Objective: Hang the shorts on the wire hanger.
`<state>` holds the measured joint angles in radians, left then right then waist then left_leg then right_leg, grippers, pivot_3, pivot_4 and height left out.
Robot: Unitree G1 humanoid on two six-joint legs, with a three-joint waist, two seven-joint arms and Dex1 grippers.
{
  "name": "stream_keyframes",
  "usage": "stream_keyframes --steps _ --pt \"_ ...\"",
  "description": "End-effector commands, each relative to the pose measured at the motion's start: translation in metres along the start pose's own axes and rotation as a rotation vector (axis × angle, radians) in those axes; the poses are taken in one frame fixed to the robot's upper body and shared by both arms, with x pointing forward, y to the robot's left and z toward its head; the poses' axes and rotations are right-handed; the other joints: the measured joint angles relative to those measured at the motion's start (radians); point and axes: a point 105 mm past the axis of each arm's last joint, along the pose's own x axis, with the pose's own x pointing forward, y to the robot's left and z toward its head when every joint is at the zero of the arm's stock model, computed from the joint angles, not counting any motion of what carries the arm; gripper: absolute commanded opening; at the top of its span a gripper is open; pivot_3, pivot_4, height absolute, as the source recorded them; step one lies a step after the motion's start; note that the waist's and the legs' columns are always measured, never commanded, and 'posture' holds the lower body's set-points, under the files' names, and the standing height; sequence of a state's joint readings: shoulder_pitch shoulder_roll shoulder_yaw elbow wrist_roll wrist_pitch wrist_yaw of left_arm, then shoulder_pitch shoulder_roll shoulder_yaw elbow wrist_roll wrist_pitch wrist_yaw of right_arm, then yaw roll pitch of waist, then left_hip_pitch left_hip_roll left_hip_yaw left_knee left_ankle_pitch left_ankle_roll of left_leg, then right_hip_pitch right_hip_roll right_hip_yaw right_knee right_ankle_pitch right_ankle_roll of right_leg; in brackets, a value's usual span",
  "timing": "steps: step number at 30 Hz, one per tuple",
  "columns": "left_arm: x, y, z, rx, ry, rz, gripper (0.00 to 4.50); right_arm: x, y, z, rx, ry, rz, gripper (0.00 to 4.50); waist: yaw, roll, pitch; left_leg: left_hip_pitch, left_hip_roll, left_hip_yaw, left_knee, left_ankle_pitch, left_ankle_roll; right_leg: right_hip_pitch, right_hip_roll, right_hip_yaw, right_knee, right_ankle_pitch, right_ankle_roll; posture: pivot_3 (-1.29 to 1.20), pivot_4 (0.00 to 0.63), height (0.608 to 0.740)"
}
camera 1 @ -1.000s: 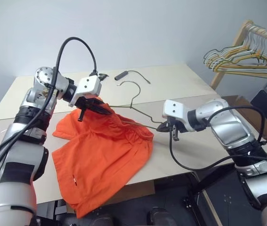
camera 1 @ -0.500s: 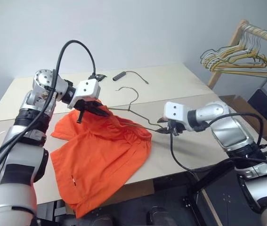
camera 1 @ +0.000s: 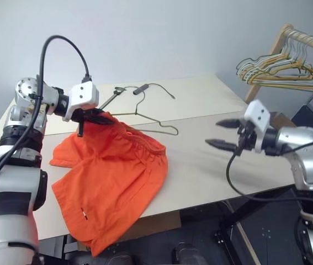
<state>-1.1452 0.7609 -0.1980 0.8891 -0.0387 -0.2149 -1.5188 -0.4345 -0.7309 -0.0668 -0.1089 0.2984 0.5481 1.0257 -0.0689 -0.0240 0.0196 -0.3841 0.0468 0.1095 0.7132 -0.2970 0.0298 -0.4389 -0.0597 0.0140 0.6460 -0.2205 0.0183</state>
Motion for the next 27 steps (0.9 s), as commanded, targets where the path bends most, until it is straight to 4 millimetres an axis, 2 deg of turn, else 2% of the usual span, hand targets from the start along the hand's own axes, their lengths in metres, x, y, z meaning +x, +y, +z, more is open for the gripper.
stream_keyframes --steps 1,4,8,11,16,20,27 --pt "-0.013 0.015 0.02 0.071 -0.039 0.075 0.02 0.02 0.017 -0.007 0.119 -0.013 0.028 4.04 -0.005 0.0 0.0 0.001 0.0 0.0 0.0 0.0 0.0 0.0 0.0 0.0 0.001 0.0 0.0 -0.04 0.0 0.74" --pt "-0.013 0.016 0.022 0.075 -0.041 0.074 0.02 0.045 0.031 -0.016 0.273 -0.014 0.053 4.04 -0.007 0.0 0.0 0.003 0.0 0.0 -0.001 0.0 0.0 0.0 0.001 0.002 0.002 0.0 0.0 -0.03 0.0 0.74" --pt "-0.014 0.015 0.02 0.076 -0.032 0.073 0.02 0.072 0.041 -0.013 0.473 -0.062 0.075 4.04 -0.001 0.0 0.0 0.001 0.001 0.0 0.0 0.0 0.0 0.0 0.001 0.001 0.002 0.0 0.0 -0.03 0.0 0.74" --pt "-0.014 0.014 0.02 0.073 -0.033 0.07 0.02 0.086 0.059 -0.004 0.509 -0.093 0.158 4.04 0.003 0.0 0.0 -0.001 0.0 0.0 0.0 0.0 0.0 -0.001 0.001 0.001 0.001 0.0 0.0 -0.03 0.0 0.74" --pt "-0.013 0.012 0.02 0.065 -0.038 0.059 0.02 0.107 0.068 0.001 0.526 -0.116 0.165 4.04 0.006 0.0 0.0 -0.002 0.0 0.0 0.0 0.0 0.0 0.0 0.0 0.0 0.0 0.0 0.001 -0.02 0.0 0.74" --pt "-0.012 0.011 0.018 0.061 -0.041 0.062 0.02 0.115 0.063 0.004 0.568 -0.141 0.151 3.14 0.001 0.0 0.0 -0.001 0.0 -0.001 0.0 0.0 0.0 -0.001 0.001 0.0 0.001 0.0 0.001 -0.01 0.0 0.74" --pt "-0.014 0.008 0.015 0.055 -0.044 0.065 0.02 0.121 0.054 -0.005 0.604 -0.126 0.108 0.66 0.001 0.0 0.0 -0.001 0.0 -0.001 0.0 0.0 0.0 -0.001 0.001 0.0 0.001 0.001 0.001 -0.01 0.0 0.74"
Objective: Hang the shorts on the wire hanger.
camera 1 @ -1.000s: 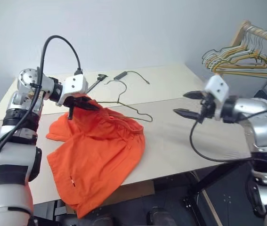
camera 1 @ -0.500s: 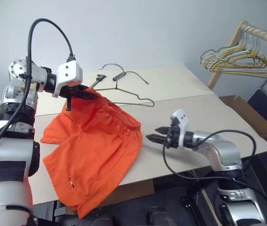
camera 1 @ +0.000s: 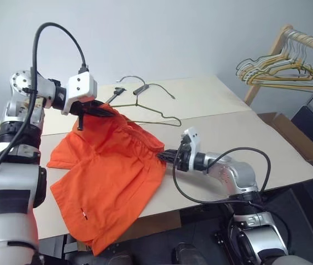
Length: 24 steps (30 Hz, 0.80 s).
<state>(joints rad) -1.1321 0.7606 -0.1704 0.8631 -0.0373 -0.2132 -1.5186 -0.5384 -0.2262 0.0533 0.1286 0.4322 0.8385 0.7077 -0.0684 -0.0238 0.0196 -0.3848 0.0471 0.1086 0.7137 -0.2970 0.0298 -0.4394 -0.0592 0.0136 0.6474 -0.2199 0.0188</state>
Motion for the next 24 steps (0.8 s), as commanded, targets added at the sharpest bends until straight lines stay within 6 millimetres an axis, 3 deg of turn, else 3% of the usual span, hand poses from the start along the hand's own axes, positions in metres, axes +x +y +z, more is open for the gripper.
stream_keyframes --steps 1,2,6,13,24 --pt "-0.013 0.007 0.012 0.042 -0.032 0.044 0.02 -0.002 -0.004 0.019 -0.032 -0.067 -0.021 0.31 0.0 0.0 0.0 0.0 0.0 0.0 0.0 0.0 0.0 0.0 0.0 0.0 0.0 0.0 0.0 -0.01 0.0 0.74" --pt "-0.014 0.005 0.012 0.043 -0.035 0.037 0.02 -0.002 -0.006 0.02 -0.031 -0.072 -0.029 0.02 0.0 0.0 0.0 0.0 0.0 0.0 0.0 0.0 0.0 0.0 0.0 0.0 0.0 0.0 0.0 -0.01 0.0 0.74" --pt "-0.019 -0.001 0.01 0.046 -0.052 0.005 0.02 -0.008 -0.013 0.023 -0.03 -0.088 -0.04 0.02 0.0 0.0 0.0 0.0 0.0 0.0 0.0 0.0 0.0 0.0 0.0 0.0 0.0 0.0 0.0 0.0 0.0 0.74" --pt "-0.032 -0.012 0.012 0.046 -0.091 -0.031 0.02 -0.039 -0.031 0.036 -0.095 -0.095 -0.046 0.02 0.001 0.0 0.0 0.0 0.0 -0.001 0.0 0.0 0.0 0.0 0.0 0.0 0.0 0.0 0.0 -0.01 0.0 0.74" --pt "-0.027 -0.016 -0.005 0.033 -0.008 -0.059 0.02 -0.064 -0.038 0.043 -0.252 -0.036 -0.048 0.02 -0.001 0.0 0.0 0.0 0.0 0.0 0.0 0.0 0.0 0.0 0.0 0.0 0.0 0.0 0.0 -0.03 0.0 0.74"
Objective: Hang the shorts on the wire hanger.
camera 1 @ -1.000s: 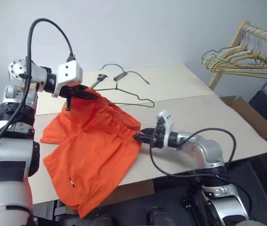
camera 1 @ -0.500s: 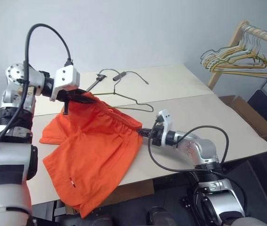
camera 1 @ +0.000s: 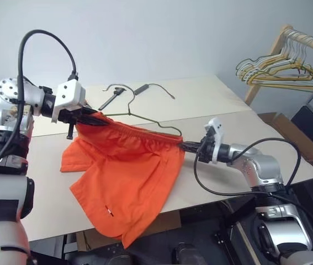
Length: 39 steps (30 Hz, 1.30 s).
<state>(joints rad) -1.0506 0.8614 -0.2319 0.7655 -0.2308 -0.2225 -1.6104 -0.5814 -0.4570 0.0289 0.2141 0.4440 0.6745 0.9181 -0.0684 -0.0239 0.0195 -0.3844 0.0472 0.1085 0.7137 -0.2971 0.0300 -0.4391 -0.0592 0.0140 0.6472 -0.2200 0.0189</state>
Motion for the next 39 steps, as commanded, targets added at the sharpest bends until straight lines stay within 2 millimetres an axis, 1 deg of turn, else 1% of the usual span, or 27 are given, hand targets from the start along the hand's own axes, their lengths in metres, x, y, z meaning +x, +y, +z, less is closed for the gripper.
stream_keyframes --steps 1,6,7,8,10,16,19,21,23,25,31,35,39 --pt "-0.011 0.004 -0.006 0.014 0.063 0.025 0.02 -0.013 -0.008 0.013 -0.094 0.0 -0.05 0.02 -0.002 0.0 0.0 0.0 0.0 0.0 0.0 0.0 0.0 0.0 0.0 0.0 0.0 0.0 0.0 -0.03 0.0 0.74" --pt "-0.006 0.003 -0.015 0.018 0.112 0.013 0.02 -0.017 -0.007 0.016 -0.153 0.006 -0.058 0.02 -0.001 0.0 0.0 0.0 0.0 0.0 0.0 0.0 0.0 0.0 0.0 0.0 0.0 0.0 0.0 -0.04 0.0 0.74" --pt "-0.004 0.005 -0.018 0.029 0.134 0.024 0.02 -0.017 -0.005 0.018 -0.197 0.013 -0.062 0.02 -0.001 0.0 0.0 0.0 0.0 0.001 0.0 0.0 0.0 0.0 0.0 0.0 0.0 0.0 0.0 -0.05 0.0 0.74" --pt "-0.001 0.007 -0.019 0.038 0.14 0.036 0.02 -0.017 -0.001 0.022 -0.267 0.027 -0.053 0.02 -0.001 0.0 0.0 0.0 0.0 0.001 0.0 0.0 0.0 0.0 0.0 0.0 0.0 0.0 0.0 -0.05 0.0 0.74" --pt "0.002 0.009 -0.02 0.047 0.143 0.047 0.02 -0.017 0.006 0.027 -0.351 0.044 -0.038 0.02 -0.001 0.0 0.0 0.0 0.0 0.001 0.0 0.0 0.0 0.0 0.0 0.0 0.0 0.0 0.0 -0.06 0.0 0.74" --pt "0.011 0.015 -0.017 0.092 0.167 0.057 0.02 -0.01 0.025 0.048 -0.673 0.154 -0.032 0.02 -0.002 0.0 0.0 -0.001 0.0 0.001 0.001 0.0 0.0 -0.001 0.0 0.0 0.0 0.0 0.0 -0.07 0.0 0.74" --pt "0.014 0.016 -0.016 0.101 0.166 0.057 0.02 -0.007 0.029 0.052 -0.758 0.186 -0.025 0.02 -0.004 0.0 0.0 0.0 0.0 0.001 0.0 0.0 0.0 -0.001 0.0 0.0 0.0 0.0 0.0 -0.06 0.0 0.74" --pt "0.018 0.015 -0.015 0.124 0.167 0.046 0.02 0.001 0.035 0.063 -0.825 0.188 -0.027 0.02 -0.005 0.0 0.0 0.0 0.0 0.001 0.0 0.0 0.0 -0.001 0.0 0.0 0.0 0.0 0.0 -0.06 0.0 0.74" --pt "0.022 0.013 -0.012 0.133 0.152 0.033 0.02 0.008 0.04 0.071 -0.866 0.179 -0.021 0.02 -0.004 0.0 0.0 0.0 0.0 0.002 0.001 0.0 0.0 -0.001 0.0 0.0 0.0 0.0 0.0 -0.05 0.0 0.74" --pt "0.023 0.013 -0.012 0.133 0.147 0.03 0.02 0.011 0.042 0.072 -0.889 0.179 -0.013 0.02 -0.003 0.0 0.0 0.0 0.0 0.002 0.001 0.0 0.0 -0.001 0.0 0.0 0.0 0.0 0.0 -0.05 0.0 0.74" --pt "0.026 0.011 -0.011 0.132 0.128 0.035 0.02 0.023 0.049 0.066 -0.889 0.191 0.035 0.02 -0.001 0.0 0.0 -0.001 0.0 0.002 0.001 0.0 0.0 -0.001 0.0 0.0 0.0 0.0 0.0 -0.04 0.0 0.74" --pt "0.026 0.011 -0.011 0.14 0.128 0.037 0.02 0.028 0.052 0.064 -0.877 0.192 0.043 0.02 0.0 0.0 0.0 -0.001 0.0 0.002 0.001 0.0 0.0 -0.001 0.0 0.0 0.0 0.0 0.0 -0.03 0.0 0.74" --pt "0.026 0.009 -0.007 0.136 0.1 0.029 0.02 0.034 0.048 0.061 -0.887 0.204 0.017 0.02 -0.001 0.0 0.0 -0.001 0.0 0.002 0.001 0.0 0.0 -0.001 0.0 0.0 0.0 0.0 0.0 -0.03 0.0 0.74"
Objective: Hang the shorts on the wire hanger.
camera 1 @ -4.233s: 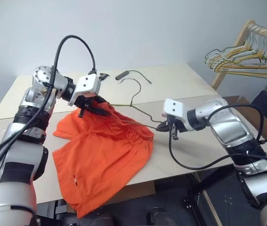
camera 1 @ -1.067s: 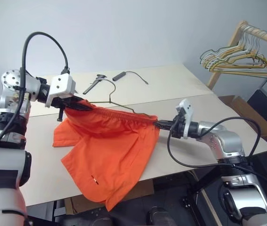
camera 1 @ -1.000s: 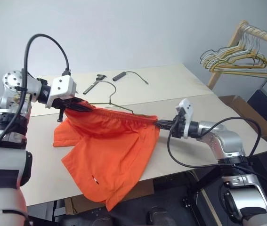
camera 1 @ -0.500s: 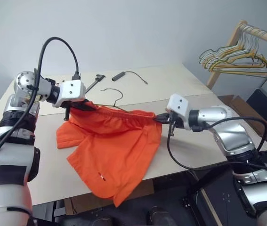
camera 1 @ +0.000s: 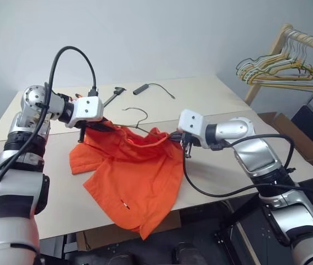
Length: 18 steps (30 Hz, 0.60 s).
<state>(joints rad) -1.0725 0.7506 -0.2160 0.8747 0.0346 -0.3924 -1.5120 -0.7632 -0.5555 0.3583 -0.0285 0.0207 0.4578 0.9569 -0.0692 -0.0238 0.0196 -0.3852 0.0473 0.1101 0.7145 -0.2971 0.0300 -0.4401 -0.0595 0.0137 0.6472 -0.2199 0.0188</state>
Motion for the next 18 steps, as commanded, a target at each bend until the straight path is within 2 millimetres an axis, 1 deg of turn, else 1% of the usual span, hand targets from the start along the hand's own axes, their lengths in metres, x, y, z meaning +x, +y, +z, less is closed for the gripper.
stream_keyframes --steps 1,5,7,14,18 --pt "-0.006 0.007 0.012 0.035 -0.047 0.037 0.02 0.0 -0.008 0.01 -0.047 -0.011 -0.036 0.02 0.0 0.0 0.0 0.0 0.0 0.0 0.0 0.0 0.0 0.0 0.0 0.0 0.0 0.0 0.0 -0.03 0.0 0.74" --pt "-0.007 0.008 0.012 0.031 -0.052 0.049 0.02 0.002 -0.001 0.002 -0.04 0.005 0.004 1.12 0.0 0.0 0.0 0.0 0.0 0.0 0.0 0.0 0.0 0.0 0.0 0.0 0.0 0.0 0.0 -0.04 0.0 0.74" --pt "-0.007 0.008 0.012 0.032 -0.053 0.05 0.02 0.004 -0.001 -0.002 -0.004 0.011 0.012 1.79 0.0 0.0 0.0 0.0 0.0 0.0 0.0 0.0 0.0 0.0 0.0 0.0 0.0 0.0 0.0 -0.04 0.0 0.74" --pt "-0.007 0.008 0.013 0.038 -0.058 0.043 0.02 0.007 -0.002 -0.007 0.042 -0.023 0.026 1.79 -0.001 0.0 0.0 0.0 0.0 0.0 0.0 0.0 0.0 0.0 0.0 0.0 0.0 0.0 0.0 -0.03 0.0 0.74" --pt "-0.007 0.006 0.017 0.037 -0.09 0.027 0.02 0.011 -0.002 -0.011 0.079 -0.042 0.032 1.79 -0.001 0.0 0.0 0.0 0.0 0.0 0.0 0.0 0.0 0.0 0.0 0.0 0.0 0.0 0.0 -0.03 0.0 0.74"
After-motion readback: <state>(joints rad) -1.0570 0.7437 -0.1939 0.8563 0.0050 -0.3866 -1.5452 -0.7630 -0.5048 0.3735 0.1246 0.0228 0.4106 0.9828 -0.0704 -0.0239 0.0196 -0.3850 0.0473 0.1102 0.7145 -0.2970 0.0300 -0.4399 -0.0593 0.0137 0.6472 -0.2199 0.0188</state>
